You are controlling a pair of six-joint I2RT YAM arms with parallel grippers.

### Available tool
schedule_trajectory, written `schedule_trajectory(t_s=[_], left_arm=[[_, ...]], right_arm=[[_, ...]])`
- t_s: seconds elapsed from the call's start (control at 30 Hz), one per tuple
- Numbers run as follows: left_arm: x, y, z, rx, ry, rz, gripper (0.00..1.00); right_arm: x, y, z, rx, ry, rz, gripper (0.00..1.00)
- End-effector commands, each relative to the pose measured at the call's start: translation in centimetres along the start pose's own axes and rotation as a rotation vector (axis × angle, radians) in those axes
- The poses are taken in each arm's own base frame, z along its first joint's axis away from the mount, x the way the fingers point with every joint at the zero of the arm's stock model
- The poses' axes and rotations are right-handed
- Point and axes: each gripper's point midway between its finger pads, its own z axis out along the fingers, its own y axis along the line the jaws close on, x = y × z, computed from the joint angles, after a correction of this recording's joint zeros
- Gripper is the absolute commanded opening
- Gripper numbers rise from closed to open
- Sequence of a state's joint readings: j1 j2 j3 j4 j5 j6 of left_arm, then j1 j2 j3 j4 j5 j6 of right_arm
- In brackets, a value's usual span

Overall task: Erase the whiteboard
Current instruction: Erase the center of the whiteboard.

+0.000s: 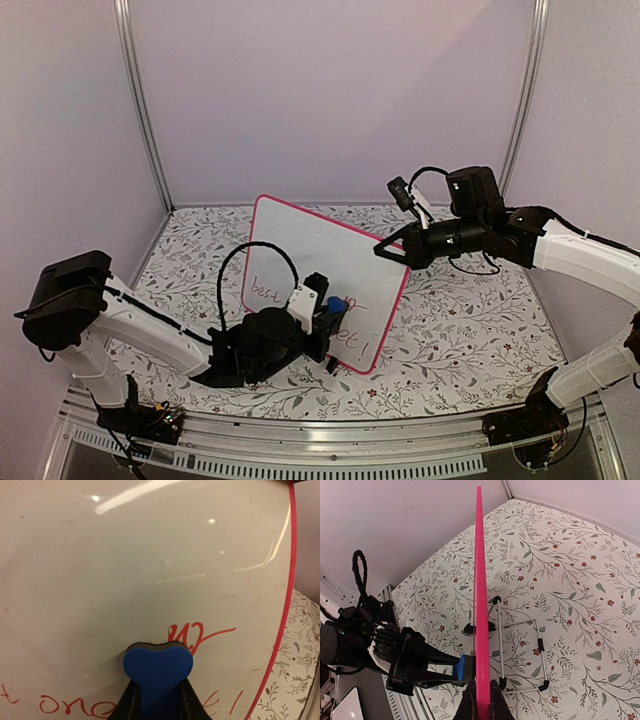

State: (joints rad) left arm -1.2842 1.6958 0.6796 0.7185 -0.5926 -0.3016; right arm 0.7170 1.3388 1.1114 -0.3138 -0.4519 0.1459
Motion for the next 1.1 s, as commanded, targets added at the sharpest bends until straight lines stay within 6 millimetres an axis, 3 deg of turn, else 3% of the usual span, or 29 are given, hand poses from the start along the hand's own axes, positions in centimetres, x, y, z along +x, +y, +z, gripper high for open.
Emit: schedule_trajectory(t_s=[0.0, 0.9, 1.07], left_arm=[[4.8, 1.2, -0.2, -0.038, 0.132, 0.079, 0.09], [6.5, 1.5, -1.0, -0.044, 0.162, 0.076, 0.09], [6.0, 1.3, -1.1, -0.046, 0.152, 0.084, 0.09]], right_arm=[[2.4, 1.0, 0.7, -0.053, 0.087, -0.030, 0.00], [2.5, 1.1, 0.6, -0.054, 0.088, -0.030, 0.00], [2.4, 1.1, 0.6, -0.055, 0.085, -0.030, 0.00]])
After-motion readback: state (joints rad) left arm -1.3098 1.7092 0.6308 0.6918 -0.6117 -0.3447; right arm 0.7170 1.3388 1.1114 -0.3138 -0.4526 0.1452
